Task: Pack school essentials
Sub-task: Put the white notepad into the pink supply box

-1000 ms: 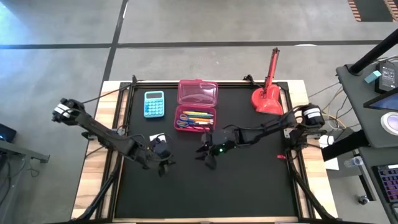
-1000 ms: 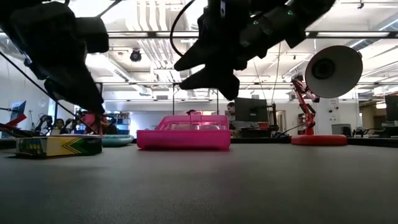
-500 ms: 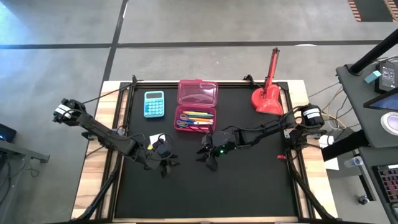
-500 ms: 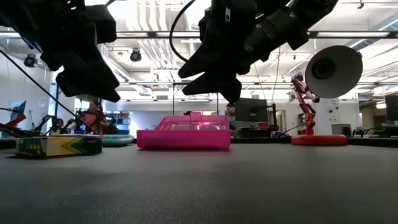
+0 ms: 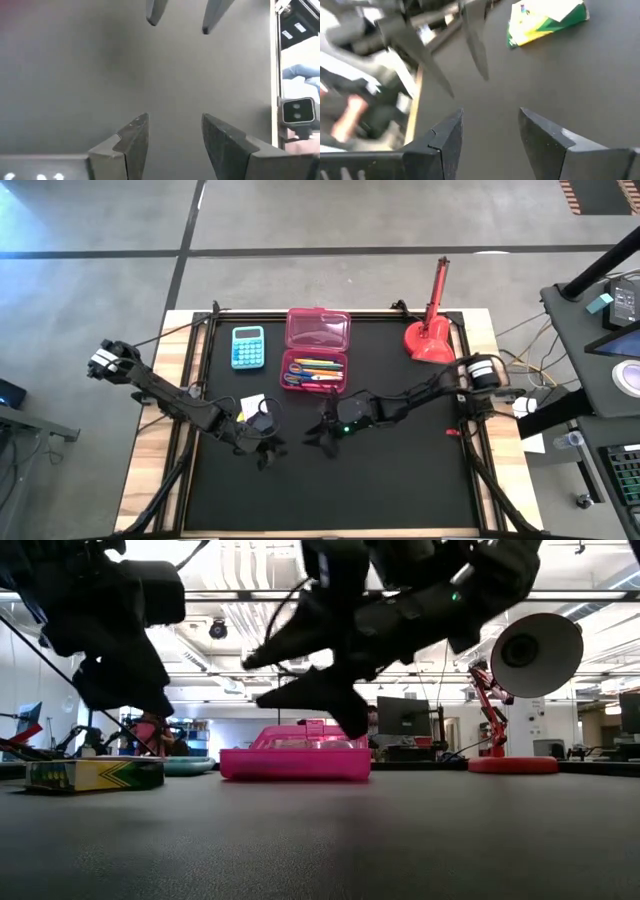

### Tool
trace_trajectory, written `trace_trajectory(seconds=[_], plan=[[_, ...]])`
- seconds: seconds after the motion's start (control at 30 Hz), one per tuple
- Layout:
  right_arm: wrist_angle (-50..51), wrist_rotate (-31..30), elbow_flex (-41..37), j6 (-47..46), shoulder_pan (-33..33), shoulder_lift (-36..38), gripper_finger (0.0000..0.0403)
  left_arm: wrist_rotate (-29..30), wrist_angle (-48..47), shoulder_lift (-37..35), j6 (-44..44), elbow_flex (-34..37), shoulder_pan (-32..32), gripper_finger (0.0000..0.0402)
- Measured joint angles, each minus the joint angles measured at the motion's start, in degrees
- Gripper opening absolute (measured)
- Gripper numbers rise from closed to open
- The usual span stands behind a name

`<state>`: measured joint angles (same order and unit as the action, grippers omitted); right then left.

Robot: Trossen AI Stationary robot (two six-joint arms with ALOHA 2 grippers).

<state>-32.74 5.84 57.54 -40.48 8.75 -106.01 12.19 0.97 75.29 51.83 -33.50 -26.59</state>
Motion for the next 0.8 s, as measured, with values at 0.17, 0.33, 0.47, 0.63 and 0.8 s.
trace_trajectory(seconds=[0.17, 0.33, 0.47, 0.63, 0.8], plan=[[-10.4, 0.0, 0.0, -11.8, 0.0, -4.5, 0.0178, -1.4, -0.6, -0.3, 0.4, 0.2, -0.5, 0.0164], [-16.0, -1.5, 1.4, -19.0, -0.1, -8.8, 0.0178, -1.5, -4.6, -0.4, 0.3, 0.2, -0.5, 0.0164], [-15.9, -1.5, 5.8, -21.7, -0.2, -12.6, 0.0178, -1.6, -8.8, -0.6, 0.7, 0.2, -0.5, 0.0164], [-14.8, -1.3, 11.6, -22.7, -0.8, -16.2, 0.0178, -1.9, -13.8, -2.5, 1.6, 0.0, -0.7, 0.0164], [-7.2, -2.8, 16.4, -22.9, -1.9, -17.8, 0.0178, -2.0, -23.8, -7.0, 5.4, 0.0, -1.2, 0.0164]])
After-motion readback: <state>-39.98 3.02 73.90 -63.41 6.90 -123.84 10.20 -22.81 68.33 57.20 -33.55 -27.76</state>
